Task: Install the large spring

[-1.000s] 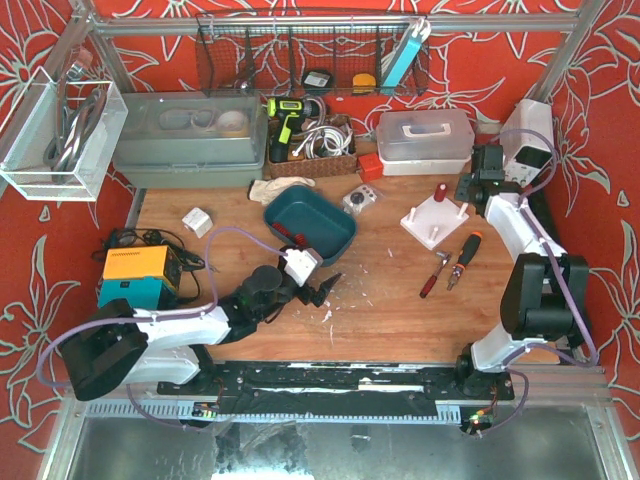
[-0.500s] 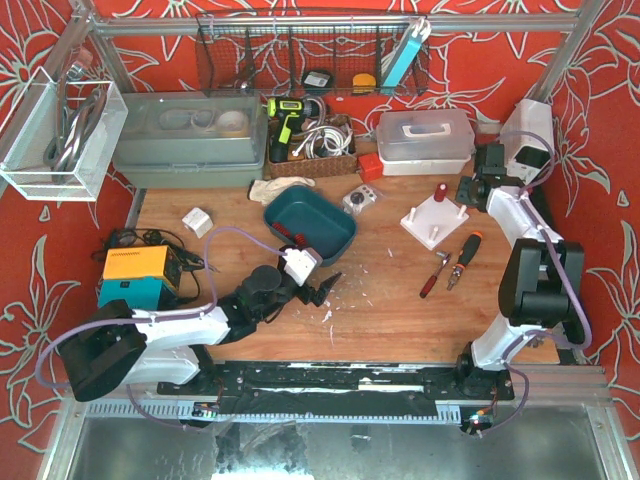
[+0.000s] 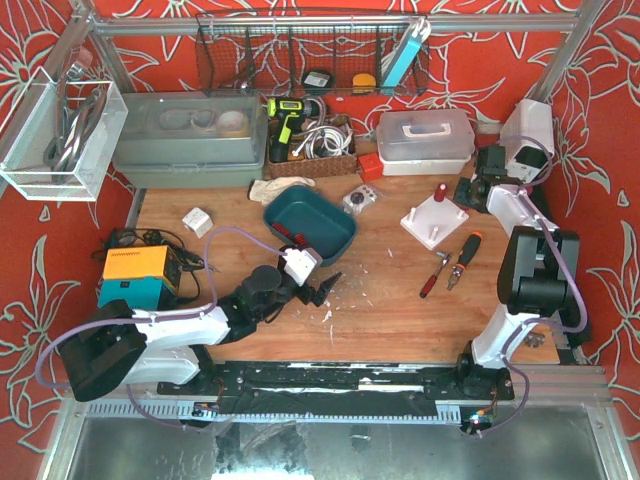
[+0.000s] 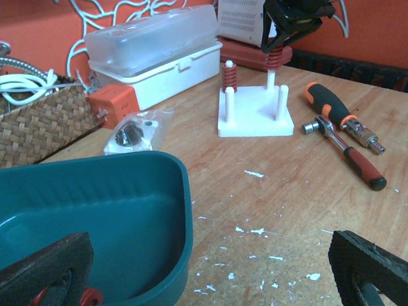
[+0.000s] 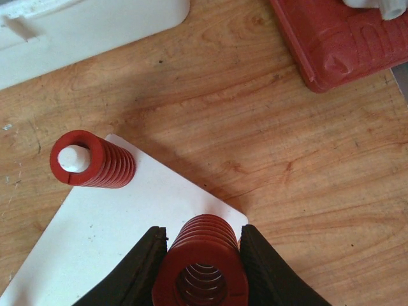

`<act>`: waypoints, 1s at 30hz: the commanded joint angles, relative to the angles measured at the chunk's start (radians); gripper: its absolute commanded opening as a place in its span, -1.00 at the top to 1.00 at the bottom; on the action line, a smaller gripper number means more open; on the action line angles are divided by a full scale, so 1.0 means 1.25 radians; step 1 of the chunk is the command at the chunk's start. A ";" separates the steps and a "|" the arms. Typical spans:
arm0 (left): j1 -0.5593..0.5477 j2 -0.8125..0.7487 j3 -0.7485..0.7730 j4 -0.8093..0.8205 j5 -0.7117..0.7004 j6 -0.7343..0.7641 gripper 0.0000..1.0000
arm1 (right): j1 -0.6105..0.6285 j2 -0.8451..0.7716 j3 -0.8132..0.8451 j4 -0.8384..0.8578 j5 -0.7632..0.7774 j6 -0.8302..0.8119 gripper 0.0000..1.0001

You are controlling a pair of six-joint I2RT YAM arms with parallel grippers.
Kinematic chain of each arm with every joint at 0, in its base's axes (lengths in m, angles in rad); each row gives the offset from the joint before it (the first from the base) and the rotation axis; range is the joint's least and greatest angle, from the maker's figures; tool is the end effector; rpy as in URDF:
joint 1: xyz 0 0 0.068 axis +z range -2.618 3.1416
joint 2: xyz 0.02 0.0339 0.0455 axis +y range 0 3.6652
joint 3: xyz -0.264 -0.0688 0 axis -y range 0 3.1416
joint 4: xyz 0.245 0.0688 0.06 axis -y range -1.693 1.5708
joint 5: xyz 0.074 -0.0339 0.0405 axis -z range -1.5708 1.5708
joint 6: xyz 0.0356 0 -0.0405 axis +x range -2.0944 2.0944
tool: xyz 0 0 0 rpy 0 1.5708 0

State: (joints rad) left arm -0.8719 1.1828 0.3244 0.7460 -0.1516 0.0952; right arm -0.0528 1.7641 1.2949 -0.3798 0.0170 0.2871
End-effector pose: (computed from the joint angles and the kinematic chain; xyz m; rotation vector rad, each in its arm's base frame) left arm 0.1548 -0.1758 0.1994 0.6877 1.5574 -0.4553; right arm 0.3882 -0.0211 0.2331 0.4172 2.3853 0.0864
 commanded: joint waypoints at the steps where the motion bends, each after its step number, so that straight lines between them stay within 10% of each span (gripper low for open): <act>1: -0.006 -0.001 0.001 0.018 0.000 -0.001 -1.00 | -0.007 0.006 0.021 0.013 -0.010 0.007 1.00; 9: -0.006 -0.009 0.000 0.014 -0.003 -0.001 -1.00 | -0.008 0.065 0.040 -0.001 -0.016 0.006 0.89; 30: -0.006 -0.017 0.011 -0.016 -0.057 -0.014 -1.00 | 0.017 -0.071 -0.001 -0.077 -0.046 0.071 -0.43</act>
State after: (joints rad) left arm -0.8719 1.1828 0.3244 0.7364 -0.1867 0.0948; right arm -0.0525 1.7706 1.3334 -0.4374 -0.0078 0.3347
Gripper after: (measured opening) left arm 0.998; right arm 0.699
